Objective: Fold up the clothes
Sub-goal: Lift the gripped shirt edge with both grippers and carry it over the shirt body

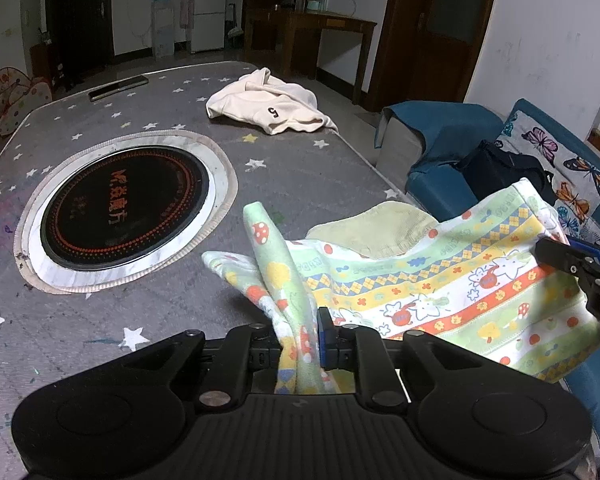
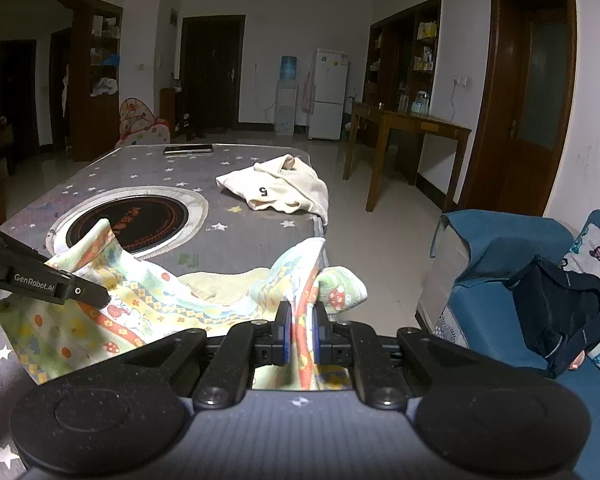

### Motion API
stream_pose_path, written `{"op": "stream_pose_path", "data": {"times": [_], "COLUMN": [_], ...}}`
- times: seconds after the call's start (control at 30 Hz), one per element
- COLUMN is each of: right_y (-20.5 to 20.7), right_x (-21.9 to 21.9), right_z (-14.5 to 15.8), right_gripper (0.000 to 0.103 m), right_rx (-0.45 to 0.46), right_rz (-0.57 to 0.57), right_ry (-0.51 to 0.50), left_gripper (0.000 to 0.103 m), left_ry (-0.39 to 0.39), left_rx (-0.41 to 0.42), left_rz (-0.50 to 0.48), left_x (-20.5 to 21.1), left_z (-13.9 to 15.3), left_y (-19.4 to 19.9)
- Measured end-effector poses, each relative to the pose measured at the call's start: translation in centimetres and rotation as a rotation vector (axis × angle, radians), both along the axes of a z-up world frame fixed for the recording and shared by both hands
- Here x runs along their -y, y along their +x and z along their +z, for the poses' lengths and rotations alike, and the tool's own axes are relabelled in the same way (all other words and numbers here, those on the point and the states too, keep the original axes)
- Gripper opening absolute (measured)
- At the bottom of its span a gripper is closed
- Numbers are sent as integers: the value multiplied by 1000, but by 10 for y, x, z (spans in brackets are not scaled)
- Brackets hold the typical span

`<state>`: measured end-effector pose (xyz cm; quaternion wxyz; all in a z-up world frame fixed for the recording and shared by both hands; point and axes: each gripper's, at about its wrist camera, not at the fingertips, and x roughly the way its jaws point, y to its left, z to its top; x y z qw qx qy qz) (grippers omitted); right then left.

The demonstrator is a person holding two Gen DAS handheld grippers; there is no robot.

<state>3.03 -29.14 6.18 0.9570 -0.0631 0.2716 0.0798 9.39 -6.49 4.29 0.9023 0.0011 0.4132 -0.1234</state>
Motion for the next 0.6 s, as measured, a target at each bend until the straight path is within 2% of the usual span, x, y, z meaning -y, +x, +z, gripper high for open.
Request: {"op": "stream_pose_path", "data": {"times": [0.6], "right_y": [7], "right_x": [11], "right_z": [-24], "right_gripper": [9], "right_rx": [-67], "right_rz": [-28], "right_ry": [14], "left_gripper": [19], "left_ry": [31], "left_rx": [-32], "left_rz": [15], "left_x": [-4], "left_z": [-19], "left_y": [10]}}
